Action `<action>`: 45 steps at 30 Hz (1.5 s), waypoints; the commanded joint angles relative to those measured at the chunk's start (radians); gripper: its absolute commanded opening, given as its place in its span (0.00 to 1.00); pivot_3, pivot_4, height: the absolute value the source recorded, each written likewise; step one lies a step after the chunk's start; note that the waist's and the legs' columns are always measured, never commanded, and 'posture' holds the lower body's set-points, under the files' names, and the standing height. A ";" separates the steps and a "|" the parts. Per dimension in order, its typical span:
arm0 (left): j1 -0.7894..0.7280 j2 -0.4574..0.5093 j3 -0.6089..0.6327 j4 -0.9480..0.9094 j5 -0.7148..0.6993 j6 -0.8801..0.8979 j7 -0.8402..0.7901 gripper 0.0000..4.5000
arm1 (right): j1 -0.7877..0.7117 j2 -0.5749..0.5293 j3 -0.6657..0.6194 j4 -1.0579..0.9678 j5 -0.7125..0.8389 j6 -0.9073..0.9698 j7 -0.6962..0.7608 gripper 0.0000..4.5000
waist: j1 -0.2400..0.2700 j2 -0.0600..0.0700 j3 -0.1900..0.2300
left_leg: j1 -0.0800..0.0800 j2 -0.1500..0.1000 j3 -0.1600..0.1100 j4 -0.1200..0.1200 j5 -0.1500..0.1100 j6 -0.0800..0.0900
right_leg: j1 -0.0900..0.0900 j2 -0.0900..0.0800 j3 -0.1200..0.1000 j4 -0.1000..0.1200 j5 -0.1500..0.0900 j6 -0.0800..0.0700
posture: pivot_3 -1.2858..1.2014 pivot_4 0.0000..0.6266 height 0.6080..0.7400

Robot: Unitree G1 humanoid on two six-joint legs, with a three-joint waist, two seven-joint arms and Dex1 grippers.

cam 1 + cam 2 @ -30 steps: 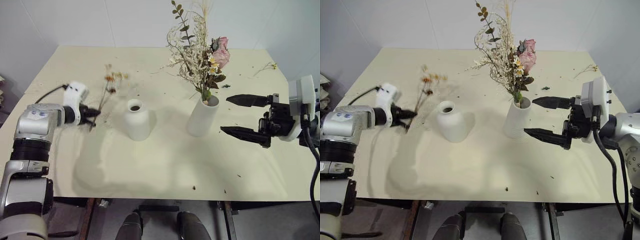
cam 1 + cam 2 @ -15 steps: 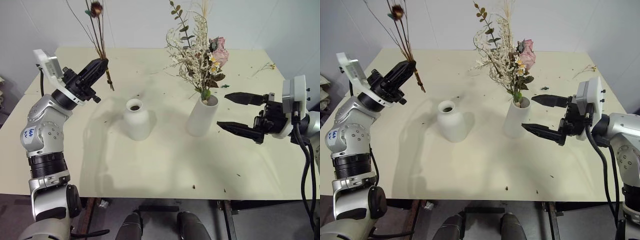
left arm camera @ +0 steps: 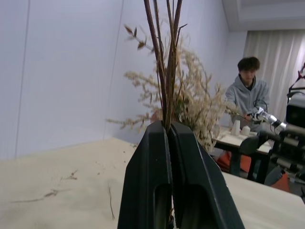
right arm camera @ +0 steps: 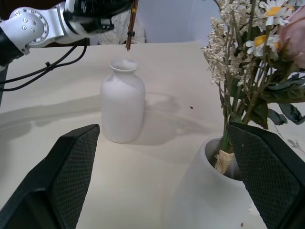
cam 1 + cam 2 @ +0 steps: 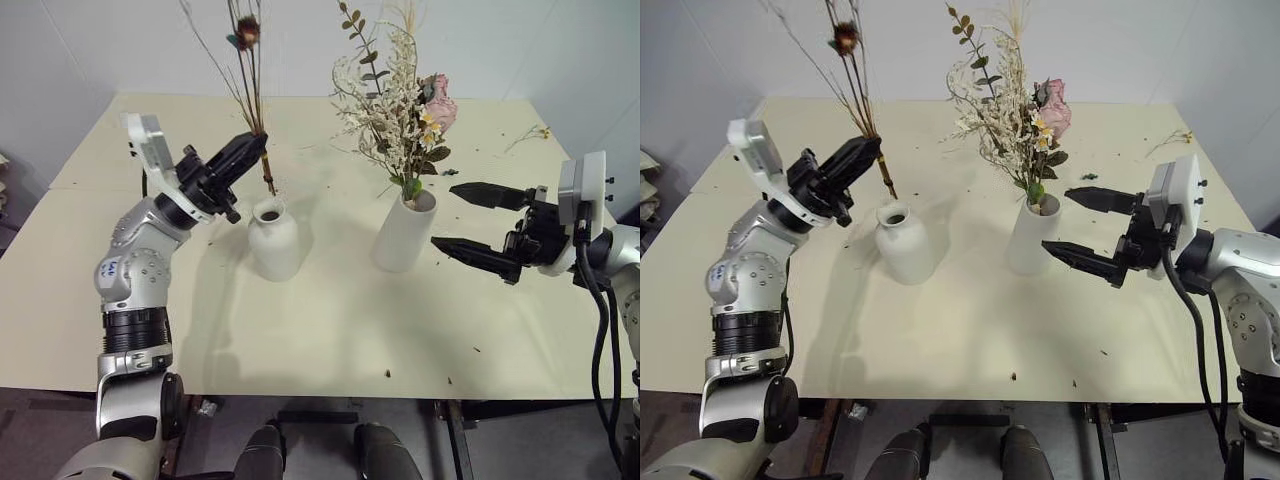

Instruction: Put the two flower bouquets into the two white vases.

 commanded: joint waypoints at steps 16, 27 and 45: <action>0.079 0.004 -0.081 0.074 0.130 -0.215 -0.129 0.31 | 0.040 -0.003 -0.058 -0.066 0.025 -0.011 -0.061 1.00 | 0.002 0.000 0.000 | 0.000 0.000 0.000 0.000 0.000 0.000 | 0.000 0.000 0.000 -0.001 0.000 0.000 | 0.52 0.24 1.00; 0.120 0.193 -0.023 0.025 0.116 -0.168 -0.168 1.00 | 0.051 0.003 -0.063 -0.039 0.011 -0.037 -0.048 1.00 | 0.001 0.000 0.000 | 0.000 0.001 0.000 -0.001 0.000 0.000 | 0.000 0.000 0.000 -0.001 0.000 0.000 | 0.52 0.24 1.00; 0.202 0.363 0.042 -0.081 0.050 -0.095 -0.256 1.00 | 0.021 -0.029 -0.045 0.095 -0.056 -0.111 0.050 1.00 | -0.002 0.000 0.000 | 0.000 0.001 0.000 -0.003 0.000 0.000 | 0.000 0.000 0.000 -0.002 0.000 -0.001 | 0.52 0.24 1.00</action>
